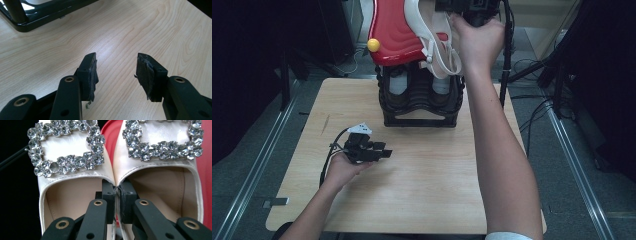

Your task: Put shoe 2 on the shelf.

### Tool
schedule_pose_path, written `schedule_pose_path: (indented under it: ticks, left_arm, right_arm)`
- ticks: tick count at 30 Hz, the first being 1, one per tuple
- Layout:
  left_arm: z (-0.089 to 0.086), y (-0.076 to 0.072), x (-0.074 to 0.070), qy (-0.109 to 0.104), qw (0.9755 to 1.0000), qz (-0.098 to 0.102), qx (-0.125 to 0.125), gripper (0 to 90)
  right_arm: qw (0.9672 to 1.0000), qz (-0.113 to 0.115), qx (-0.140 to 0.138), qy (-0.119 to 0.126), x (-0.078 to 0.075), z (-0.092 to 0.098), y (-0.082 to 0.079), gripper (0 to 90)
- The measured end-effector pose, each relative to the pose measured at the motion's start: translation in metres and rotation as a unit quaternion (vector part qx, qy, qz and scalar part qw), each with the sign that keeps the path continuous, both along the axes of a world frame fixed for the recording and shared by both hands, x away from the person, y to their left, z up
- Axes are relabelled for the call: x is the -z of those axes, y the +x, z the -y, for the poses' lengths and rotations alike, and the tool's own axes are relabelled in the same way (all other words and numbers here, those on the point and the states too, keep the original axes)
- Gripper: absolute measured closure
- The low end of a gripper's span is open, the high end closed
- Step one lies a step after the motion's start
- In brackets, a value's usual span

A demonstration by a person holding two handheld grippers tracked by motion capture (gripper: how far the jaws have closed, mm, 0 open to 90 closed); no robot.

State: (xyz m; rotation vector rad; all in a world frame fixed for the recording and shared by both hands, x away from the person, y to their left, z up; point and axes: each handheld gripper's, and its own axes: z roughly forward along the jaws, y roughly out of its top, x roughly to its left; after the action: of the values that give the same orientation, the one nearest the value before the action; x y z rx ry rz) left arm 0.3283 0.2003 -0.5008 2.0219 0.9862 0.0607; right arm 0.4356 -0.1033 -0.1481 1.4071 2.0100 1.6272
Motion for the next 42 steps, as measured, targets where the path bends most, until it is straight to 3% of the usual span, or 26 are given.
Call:
schedule_pose_path:
  ticks: [9, 17, 26, 33, 35, 39, 42]
  left_arm:
    - [-0.002, -0.003, -0.002, -0.016, 0.9994, 0.011, 0.03, 46.7]
    - [0.001, -0.005, -0.002, -0.008, 0.999, 0.007, 0.043, 46.6]
    - [0.001, -0.005, -0.002, -0.011, 0.999, 0.005, 0.043, 46.6]
    - [0.002, -0.005, -0.001, -0.007, 0.9991, 0.005, 0.042, 46.6]
    - [0.001, -0.004, 0.0, -0.01, 0.9991, 0.003, 0.041, 46.6]
    - [0.001, -0.003, 0.0, -0.012, 0.9991, 0.001, 0.041, 46.6]
    - [0.001, -0.004, 0.0, -0.012, 0.9992, 0.002, 0.039, 46.6]
  right_arm:
    - [0.9994, 0.0, 0.034, -0.006, -0.01, 0.004, 0.022, 86.2]
    - [0.9981, -0.002, 0.06, -0.01, -0.013, -0.006, 0.043, 86.2]
    - [0.9965, -0.016, 0.079, -0.023, -0.006, -0.026, 0.062, 86.2]
    - [0.9942, 0.0, 0.092, -0.057, 0.001, -0.042, 0.068, 85.8]
    - [0.9939, -0.023, 0.092, -0.056, 0.004, -0.043, 0.072, 85.9]
    - [0.9926, -0.019, 0.107, -0.054, 0.011, -0.044, 0.077, 85.9]
    - [0.9916, -0.029, 0.117, -0.047, 0.013, -0.043, 0.081, 85.9]
